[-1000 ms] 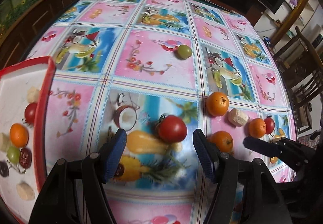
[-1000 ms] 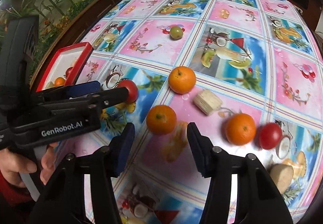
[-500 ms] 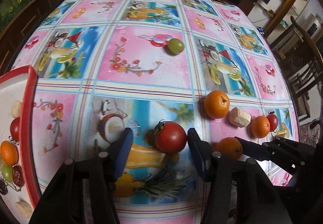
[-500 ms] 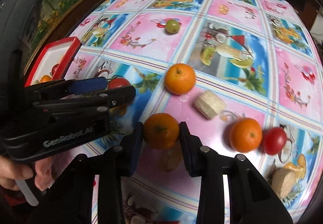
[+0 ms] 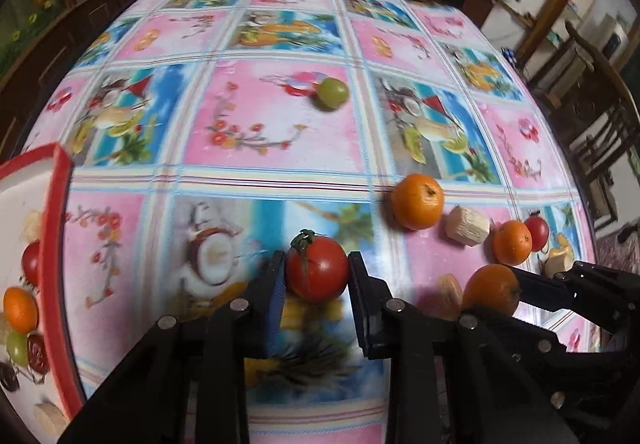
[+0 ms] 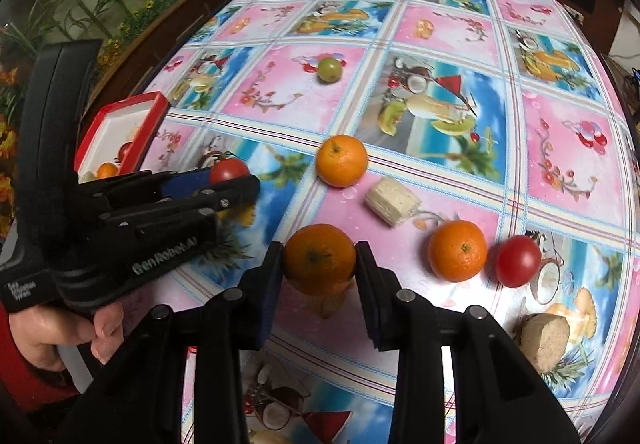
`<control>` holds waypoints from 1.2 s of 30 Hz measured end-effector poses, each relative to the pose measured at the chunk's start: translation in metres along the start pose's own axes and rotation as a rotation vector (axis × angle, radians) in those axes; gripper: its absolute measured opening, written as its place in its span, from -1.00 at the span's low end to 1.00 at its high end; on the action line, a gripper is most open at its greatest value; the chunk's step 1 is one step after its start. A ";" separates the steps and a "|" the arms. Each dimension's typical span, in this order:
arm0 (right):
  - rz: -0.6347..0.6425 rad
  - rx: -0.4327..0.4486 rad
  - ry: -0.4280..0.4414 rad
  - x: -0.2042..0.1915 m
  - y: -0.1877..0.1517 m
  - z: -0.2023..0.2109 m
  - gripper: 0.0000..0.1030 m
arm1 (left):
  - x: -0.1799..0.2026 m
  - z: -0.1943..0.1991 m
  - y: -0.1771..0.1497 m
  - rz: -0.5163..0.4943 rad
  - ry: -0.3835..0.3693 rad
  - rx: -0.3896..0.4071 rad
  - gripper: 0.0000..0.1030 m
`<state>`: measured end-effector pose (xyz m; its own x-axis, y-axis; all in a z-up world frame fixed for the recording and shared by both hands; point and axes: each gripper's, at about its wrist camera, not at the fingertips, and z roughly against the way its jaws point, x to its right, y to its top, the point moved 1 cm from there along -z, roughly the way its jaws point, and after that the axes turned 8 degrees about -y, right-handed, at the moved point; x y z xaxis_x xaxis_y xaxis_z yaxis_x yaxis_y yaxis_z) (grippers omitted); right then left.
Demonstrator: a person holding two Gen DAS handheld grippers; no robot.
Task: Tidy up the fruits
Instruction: 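Grasp a red tomato with the left tool while the right tool grasps an orange, then carry the tomato and orange into the tray while both tools open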
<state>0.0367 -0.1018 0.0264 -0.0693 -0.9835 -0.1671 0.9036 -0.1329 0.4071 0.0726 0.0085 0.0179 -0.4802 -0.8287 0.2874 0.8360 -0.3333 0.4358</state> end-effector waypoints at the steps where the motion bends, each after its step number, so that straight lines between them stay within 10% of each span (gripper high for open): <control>1: 0.007 0.001 0.004 -0.001 0.001 0.001 -0.27 | -0.005 0.005 -0.001 0.017 -0.001 0.013 -0.43; 23: 0.177 0.014 0.094 -0.067 0.031 -0.005 -0.26 | -0.064 0.088 -0.033 0.160 0.089 0.176 -0.44; 36: 0.286 0.059 0.211 -0.152 0.068 -0.018 -0.26 | -0.162 0.148 -0.042 0.356 0.179 0.260 -0.44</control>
<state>0.1159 0.0406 0.0636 0.2772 -0.9356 -0.2187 0.8477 0.1310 0.5140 0.0761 0.2237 0.0791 -0.1031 -0.9432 0.3158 0.8352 0.0903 0.5425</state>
